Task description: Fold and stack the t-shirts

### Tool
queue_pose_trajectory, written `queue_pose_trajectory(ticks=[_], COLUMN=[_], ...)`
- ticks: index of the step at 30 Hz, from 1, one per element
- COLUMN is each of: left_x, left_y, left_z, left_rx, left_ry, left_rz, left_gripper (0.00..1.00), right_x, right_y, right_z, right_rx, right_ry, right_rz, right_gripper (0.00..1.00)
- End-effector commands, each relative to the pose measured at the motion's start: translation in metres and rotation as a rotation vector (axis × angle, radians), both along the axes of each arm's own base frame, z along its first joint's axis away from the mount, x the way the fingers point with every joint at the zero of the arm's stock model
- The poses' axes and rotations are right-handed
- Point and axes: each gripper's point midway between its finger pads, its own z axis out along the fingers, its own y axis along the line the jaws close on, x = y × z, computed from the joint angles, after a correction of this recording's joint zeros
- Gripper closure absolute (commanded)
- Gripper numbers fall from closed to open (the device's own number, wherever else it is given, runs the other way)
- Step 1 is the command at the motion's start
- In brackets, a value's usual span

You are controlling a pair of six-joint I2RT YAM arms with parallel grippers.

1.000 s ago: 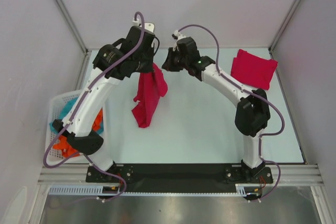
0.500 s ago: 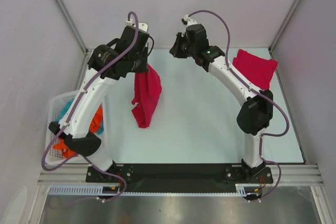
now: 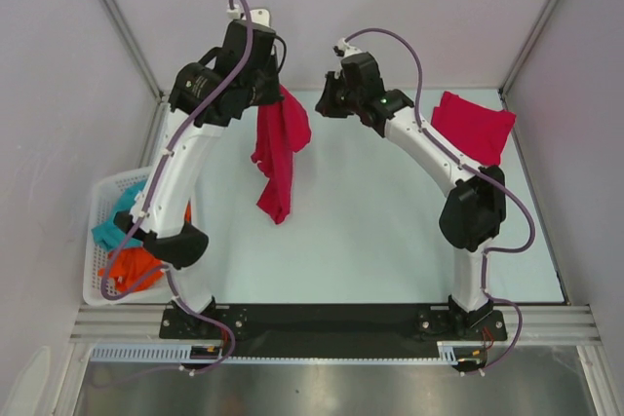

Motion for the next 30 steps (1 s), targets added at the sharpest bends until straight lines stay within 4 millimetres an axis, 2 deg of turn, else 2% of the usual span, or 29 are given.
queue_pose_trajectory(ticks=[1, 2, 3, 5, 6, 8, 17, 20, 22, 23, 24, 26, 27, 28, 29, 30], left_x=[0.003, 0.004, 0.0, -0.001, -0.005, -0.006, -0.009, -0.006, -0.002, 0.002, 0.004, 0.008, 0.008, 0.009, 0.008, 0.008], left_y=[0.013, 0.015, 0.018, 0.021, 0.023, 0.023, 0.016, 0.01, 0.002, -0.005, -0.014, -0.025, -0.037, -0.044, -0.051, -0.063], left_z=[0.027, 0.03, 0.033, 0.031, 0.034, 0.028, 0.021, 0.008, -0.004, -0.016, -0.023, -0.035, -0.038, -0.039, -0.04, -0.041], left_rx=[-0.084, -0.092, -0.096, -0.09, -0.095, -0.084, -0.071, -0.046, -0.035, -0.02, -0.029, -0.03, -0.05, -0.06, -0.069, -0.094], left_ry=[-0.095, -0.109, -0.116, -0.111, -0.116, -0.102, -0.086, -0.056, -0.026, 0.004, 0.023, 0.049, 0.051, 0.051, 0.05, 0.049], left_rz=[0.089, 0.099, 0.104, 0.113, 0.114, 0.108, 0.048, 0.021, -0.014, -0.033, -0.061, -0.092, -0.127, -0.151, -0.179, -0.223], left_gripper=[1.0, 1.0, 1.0, 1.0, 1.0, 1.0, 1.0, 1.0, 1.0, 1.0, 1.0, 1.0, 1.0, 1.0, 1.0, 1.0], right_x=[-0.012, -0.013, -0.014, -0.016, -0.015, -0.018, -0.033, -0.035, -0.035, -0.033, -0.03, -0.03, -0.025, -0.025, -0.022, -0.019], right_y=[0.003, 0.004, 0.005, 0.008, 0.009, 0.015, 0.046, 0.047, 0.041, 0.035, 0.026, 0.012, 0.0, -0.008, -0.015, -0.03], right_z=[0.006, 0.007, 0.007, 0.008, 0.008, 0.011, 0.02, 0.018, 0.015, 0.023, 0.017, 0.029, 0.034, 0.028, 0.031, 0.04], right_rx=[0.012, 0.015, 0.017, 0.021, 0.021, 0.03, 0.084, 0.079, 0.057, 0.055, 0.034, 0.037, 0.032, 0.02, 0.02, 0.02], right_ry=[-0.006, -0.007, -0.004, -0.003, -0.005, -0.006, 0.016, 0.018, 0.02, -0.003, -0.002, -0.028, -0.043, -0.034, -0.039, -0.06], right_rz=[0.031, 0.034, 0.036, 0.046, 0.049, 0.066, 0.15, 0.155, 0.134, 0.118, 0.084, 0.045, 0.007, -0.011, -0.034, -0.07], right_gripper=[0.9, 0.86, 0.72, 0.67, 0.61, 0.56, 0.51, 0.52, 0.51, 0.51, 0.52, 0.52, 0.52, 0.52, 0.52, 0.52])
